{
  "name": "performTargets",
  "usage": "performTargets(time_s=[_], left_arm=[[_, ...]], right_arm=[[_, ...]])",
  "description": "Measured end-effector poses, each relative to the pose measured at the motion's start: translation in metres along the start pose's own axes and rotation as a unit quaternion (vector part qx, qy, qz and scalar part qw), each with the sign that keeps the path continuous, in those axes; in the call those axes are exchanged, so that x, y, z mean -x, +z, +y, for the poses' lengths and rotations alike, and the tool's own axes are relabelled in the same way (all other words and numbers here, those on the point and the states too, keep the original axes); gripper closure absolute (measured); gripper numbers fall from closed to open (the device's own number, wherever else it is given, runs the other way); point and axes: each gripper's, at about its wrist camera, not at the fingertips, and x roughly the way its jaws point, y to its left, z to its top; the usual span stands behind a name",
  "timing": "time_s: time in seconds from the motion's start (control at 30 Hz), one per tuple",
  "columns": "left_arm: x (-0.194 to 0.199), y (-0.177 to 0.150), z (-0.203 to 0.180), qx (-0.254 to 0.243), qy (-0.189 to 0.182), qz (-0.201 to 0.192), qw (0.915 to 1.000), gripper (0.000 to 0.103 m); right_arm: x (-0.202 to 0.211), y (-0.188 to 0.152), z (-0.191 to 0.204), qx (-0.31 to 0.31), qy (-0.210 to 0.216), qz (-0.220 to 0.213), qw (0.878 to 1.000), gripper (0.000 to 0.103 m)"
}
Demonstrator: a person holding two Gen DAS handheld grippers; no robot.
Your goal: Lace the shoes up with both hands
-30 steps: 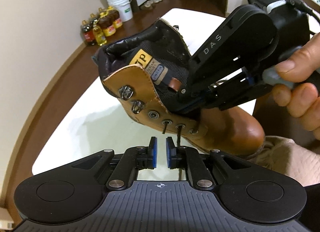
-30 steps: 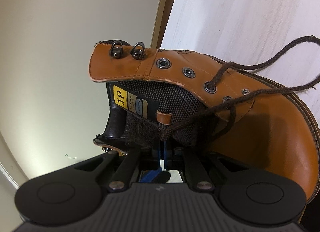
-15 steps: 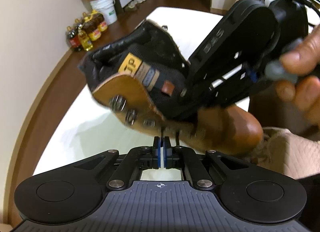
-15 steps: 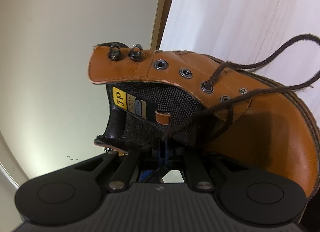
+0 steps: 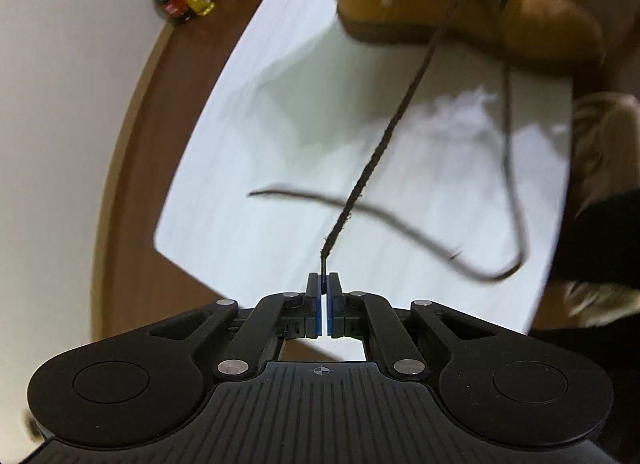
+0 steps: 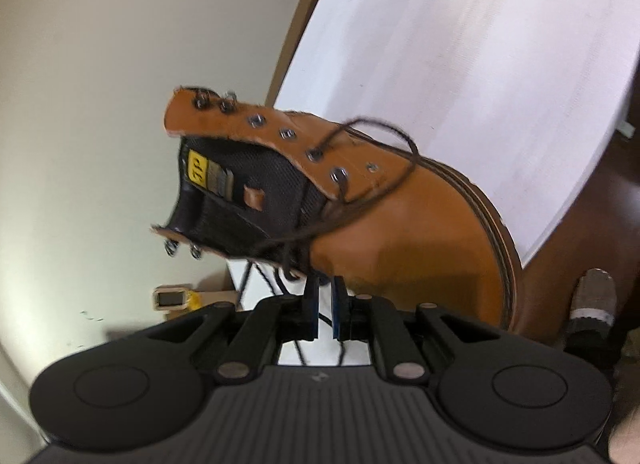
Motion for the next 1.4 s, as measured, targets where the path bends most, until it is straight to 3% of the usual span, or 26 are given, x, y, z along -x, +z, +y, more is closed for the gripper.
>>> performTargets(time_s=[0.17, 0.3, 0.37, 0.47, 0.53, 0.67, 0.8, 0.9, 0.93, 0.97, 1.03, 1.13, 1.2, 1.3, 1.4], left_arm=[[-0.034, -0.017, 0.049, -0.011, 0.024, -0.019, 0.9995, 0.101], [-0.057, -0.031, 0.095, -0.015, 0.040, -0.038, 0.9984, 0.101], [-0.067, -0.028, 0.109, -0.011, 0.042, -0.044, 0.9981, 0.101], [-0.078, -0.029, 0.128, -0.004, 0.045, -0.052, 0.9976, 0.101], [-0.084, -0.032, 0.132, -0.001, 0.035, -0.057, 0.9978, 0.101], [-0.097, -0.038, 0.128, -0.010, 0.025, -0.063, 0.9976, 0.101], [-0.104, -0.039, 0.126, 0.001, 0.018, -0.068, 0.9976, 0.101], [-0.106, -0.039, 0.123, 0.006, 0.012, -0.071, 0.9974, 0.101], [-0.106, -0.039, 0.122, 0.004, 0.010, -0.070, 0.9975, 0.101], [-0.107, -0.039, 0.121, 0.004, 0.004, -0.070, 0.9975, 0.101], [-0.107, -0.040, 0.119, 0.009, -0.013, -0.068, 0.9976, 0.100], [-0.103, -0.045, 0.115, 0.017, -0.044, -0.062, 0.9969, 0.095], [-0.100, -0.050, 0.109, 0.018, -0.068, -0.052, 0.9961, 0.095], [-0.091, -0.059, 0.097, 0.015, -0.084, -0.039, 0.9956, 0.093], [-0.076, -0.061, 0.088, 0.019, -0.099, -0.040, 0.9941, 0.093]], right_arm=[[-0.026, -0.050, 0.031, 0.021, -0.026, -0.021, 0.999, 0.094], [-0.075, -0.082, 0.081, 0.116, -0.053, -0.017, 0.992, 0.087], [-0.106, -0.089, 0.105, 0.177, -0.076, -0.013, 0.981, 0.087], [-0.154, -0.099, 0.141, 0.284, -0.127, -0.015, 0.950, 0.088], [-0.193, -0.111, 0.164, 0.387, -0.176, -0.012, 0.905, 0.088], [-0.228, -0.124, 0.178, 0.473, -0.224, -0.011, 0.852, 0.088], [-0.269, -0.131, 0.189, 0.520, -0.255, -0.014, 0.815, 0.088], [-0.300, -0.126, 0.199, 0.535, -0.255, -0.007, 0.806, 0.092], [-0.303, -0.127, 0.199, 0.534, -0.254, -0.007, 0.806, 0.100], [-0.306, -0.128, 0.199, 0.534, -0.253, -0.007, 0.807, 0.100], [-0.306, -0.123, 0.202, 0.513, -0.245, -0.008, 0.823, 0.101], [-0.264, -0.116, 0.191, 0.412, -0.210, -0.007, 0.886, 0.101], [-0.235, -0.113, 0.184, 0.353, -0.193, -0.014, 0.915, 0.101], [-0.171, -0.117, 0.167, 0.284, -0.178, -0.042, 0.941, 0.101], [-0.107, -0.118, 0.150, 0.210, -0.152, -0.100, 0.961, 0.101]])
